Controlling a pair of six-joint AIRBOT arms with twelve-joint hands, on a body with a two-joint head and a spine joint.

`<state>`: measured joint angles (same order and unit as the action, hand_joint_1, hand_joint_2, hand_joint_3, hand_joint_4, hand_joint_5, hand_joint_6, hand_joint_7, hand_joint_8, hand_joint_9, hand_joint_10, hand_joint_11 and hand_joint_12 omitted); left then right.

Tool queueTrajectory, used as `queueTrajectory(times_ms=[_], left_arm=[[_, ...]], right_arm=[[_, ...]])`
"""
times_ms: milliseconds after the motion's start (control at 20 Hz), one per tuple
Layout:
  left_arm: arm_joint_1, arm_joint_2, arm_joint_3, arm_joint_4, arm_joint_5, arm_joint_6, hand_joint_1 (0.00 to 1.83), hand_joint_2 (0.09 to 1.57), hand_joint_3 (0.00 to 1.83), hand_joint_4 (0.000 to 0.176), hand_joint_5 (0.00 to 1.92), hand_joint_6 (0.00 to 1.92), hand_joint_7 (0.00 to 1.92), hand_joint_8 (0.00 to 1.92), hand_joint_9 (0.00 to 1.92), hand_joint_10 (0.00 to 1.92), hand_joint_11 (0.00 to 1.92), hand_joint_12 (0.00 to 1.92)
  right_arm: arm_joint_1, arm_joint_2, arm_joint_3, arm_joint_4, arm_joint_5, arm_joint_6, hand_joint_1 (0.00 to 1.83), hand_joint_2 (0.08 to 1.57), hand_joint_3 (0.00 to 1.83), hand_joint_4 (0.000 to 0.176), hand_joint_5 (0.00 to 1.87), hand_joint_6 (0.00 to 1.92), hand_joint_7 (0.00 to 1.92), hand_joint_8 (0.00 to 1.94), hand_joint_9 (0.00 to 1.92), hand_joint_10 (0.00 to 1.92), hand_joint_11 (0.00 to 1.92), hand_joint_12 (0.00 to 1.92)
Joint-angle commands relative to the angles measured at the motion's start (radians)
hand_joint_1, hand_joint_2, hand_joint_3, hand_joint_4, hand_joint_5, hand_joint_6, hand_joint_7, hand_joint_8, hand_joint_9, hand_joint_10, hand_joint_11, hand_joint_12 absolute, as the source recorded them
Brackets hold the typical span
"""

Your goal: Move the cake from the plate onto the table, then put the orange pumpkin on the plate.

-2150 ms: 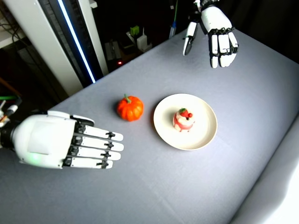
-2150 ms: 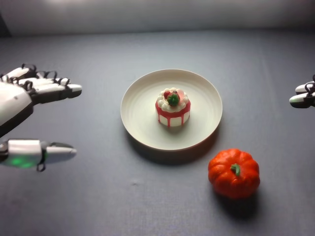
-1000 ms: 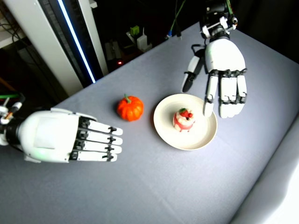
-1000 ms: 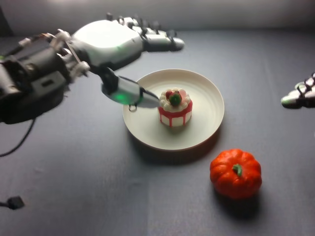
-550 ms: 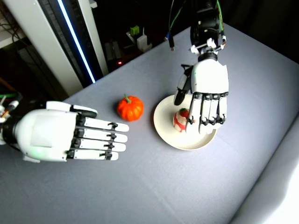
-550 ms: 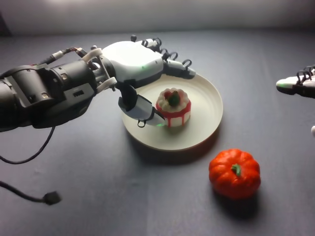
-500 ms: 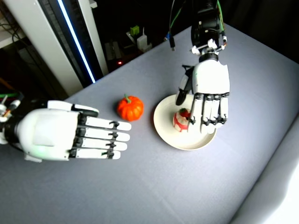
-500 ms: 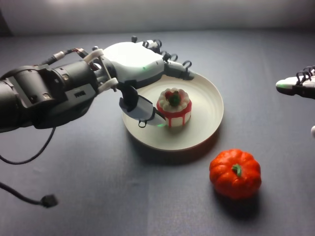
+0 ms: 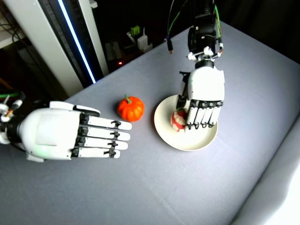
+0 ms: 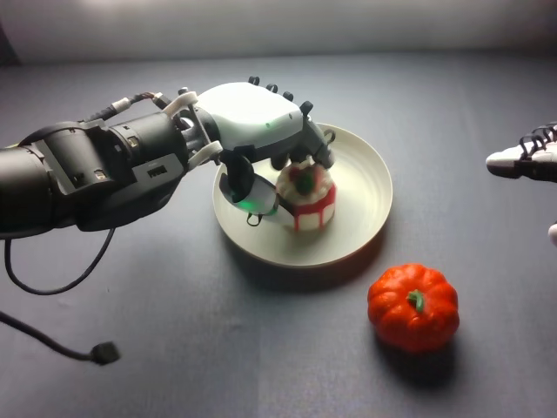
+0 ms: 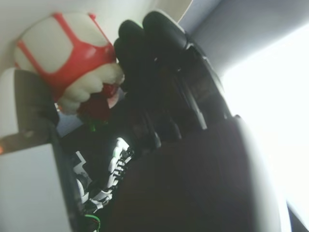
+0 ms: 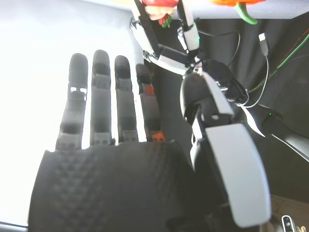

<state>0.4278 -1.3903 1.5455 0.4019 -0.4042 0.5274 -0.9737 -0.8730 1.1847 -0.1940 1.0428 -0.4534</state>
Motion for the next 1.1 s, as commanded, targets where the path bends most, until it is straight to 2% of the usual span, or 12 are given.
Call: queueTrajectory(times_ms=[0, 50, 100, 200, 250, 300, 350, 450, 500, 600, 850, 1050], left_arm=[[-0.001, 0.0, 0.001, -0.008, -0.084, -0.002, 1.2, 1.02, 0.0, 0.0, 1.2, 0.59, 0.94, 1.2, 0.87, 1.65, 0.79, 1.88], [0.003, 0.0, 0.002, -0.008, -0.091, -0.012, 1.2, 1.01, 0.0, 0.0, 1.23, 0.53, 0.91, 1.51, 0.87, 1.87, 0.83, 1.91], [0.004, 0.003, 0.003, -0.009, -0.101, -0.023, 1.2, 1.02, 0.0, 0.0, 1.21, 0.58, 0.92, 1.29, 0.88, 1.68, 0.76, 1.84], [0.005, 0.014, 0.002, -0.03, -0.126, -0.03, 1.26, 1.05, 0.0, 0.0, 1.27, 0.43, 1.0, 1.02, 0.89, 0.88, 0.61, 1.3], [0.005, 0.025, -0.002, -0.038, -0.143, -0.034, 1.27, 1.07, 0.01, 0.0, 1.31, 0.2, 0.97, 1.2, 0.91, 1.03, 0.65, 1.48], [0.005, 0.045, -0.014, -0.051, -0.166, -0.034, 1.22, 1.01, 0.0, 0.0, 1.32, 0.31, 0.99, 0.97, 0.92, 1.2, 0.69, 1.56], [0.005, 0.068, -0.028, -0.073, -0.19, -0.024, 1.22, 0.99, 0.0, 0.0, 1.39, 0.19, 0.99, 1.11, 0.99, 1.39, 0.8, 1.64], [0.005, 0.107, -0.055, -0.107, -0.231, 0.001, 1.21, 0.98, 0.0, 0.0, 1.39, 0.21, 0.98, 1.07, 0.97, 1.41, 0.83, 1.65], [0.01, 0.146, -0.087, -0.129, -0.271, 0.021, 1.21, 0.98, 0.0, 0.0, 1.39, 0.22, 1.14, 0.77, 1.07, 1.13, 0.9, 1.48], [0.031, 0.233, -0.159, -0.16, -0.341, 0.06, 1.29, 1.04, 0.0, 0.0, 1.36, 0.03, 1.11, 1.01, 1.13, 0.83, 0.9, 1.34], [0.198, 0.435, -0.326, -0.296, -0.474, 0.173, 1.29, 1.05, 0.0, 0.0, 1.36, 0.02, 1.09, 1.05, 1.05, 0.95, 0.88, 1.37], [0.332, 0.493, -0.391, -0.383, -0.511, 0.209, 1.28, 1.06, 0.0, 0.0, 1.34, 0.03, 1.05, 1.14, 1.01, 1.05, 0.79, 1.55]], right_arm=[[0.015, 0.001, 0.006, 0.034, 0.114, 0.004, 0.43, 1.48, 0.0, 0.0, 0.35, 0.02, 0.4, 0.01, 0.41, 0.01, 0.0, 1.15], [0.015, 0.001, 0.006, 0.034, 0.114, 0.004, 0.44, 1.48, 0.0, 0.0, 0.36, 0.02, 0.41, 0.01, 0.42, 0.01, 0.0, 1.18], [0.015, 0.001, 0.006, 0.034, 0.114, 0.004, 0.43, 1.48, 0.0, 0.0, 0.35, 0.01, 0.41, 0.01, 0.42, 0.01, 0.0, 1.2], [0.015, 0.0, 0.006, 0.034, 0.114, 0.006, 0.4, 1.48, 0.0, 0.0, 0.35, 0.01, 0.41, 0.0, 0.43, 0.01, 0.0, 1.21], [0.015, 0.0, 0.006, 0.034, 0.114, 0.007, 0.39, 1.49, 0.0, 0.0, 0.34, 0.0, 0.41, 0.0, 0.43, 0.01, 0.0, 1.18], [0.015, 0.0, 0.006, 0.034, 0.114, 0.007, 0.41, 1.49, 0.0, 0.0, 0.35, 0.0, 0.42, 0.0, 0.44, 0.01, 0.0, 1.2], [0.015, 0.0, 0.006, 0.034, 0.114, 0.007, 0.43, 1.48, 0.0, 0.0, 0.36, 0.01, 0.44, 0.01, 0.45, 0.01, 0.0, 1.19], [0.015, 0.0, 0.006, 0.034, 0.114, 0.01, 0.44, 1.48, 0.0, 0.0, 0.37, 0.01, 0.44, 0.01, 0.45, 0.01, 0.0, 1.19], [0.015, 0.0, 0.006, 0.034, 0.114, 0.013, 0.41, 1.47, 0.0, 0.0, 0.37, 0.0, 0.44, 0.0, 0.45, 0.01, 0.01, 1.15], [0.014, 0.001, 0.005, 0.034, 0.114, 0.016, 0.49, 1.46, 0.0, 0.001, 0.39, 0.01, 0.44, 0.0, 0.44, 0.0, 0.01, 1.13], [0.009, 0.001, 0.003, 0.034, 0.114, 0.026, 0.65, 1.44, 0.0, 0.0, 0.45, 0.01, 0.51, 0.01, 0.48, 0.01, 0.0, 1.08], [0.009, 0.0, 0.001, 0.026, 0.113, 0.04, 0.72, 1.42, 0.0, 0.0, 0.47, 0.0, 0.54, 0.0, 0.51, 0.01, 0.07, 1.01]])
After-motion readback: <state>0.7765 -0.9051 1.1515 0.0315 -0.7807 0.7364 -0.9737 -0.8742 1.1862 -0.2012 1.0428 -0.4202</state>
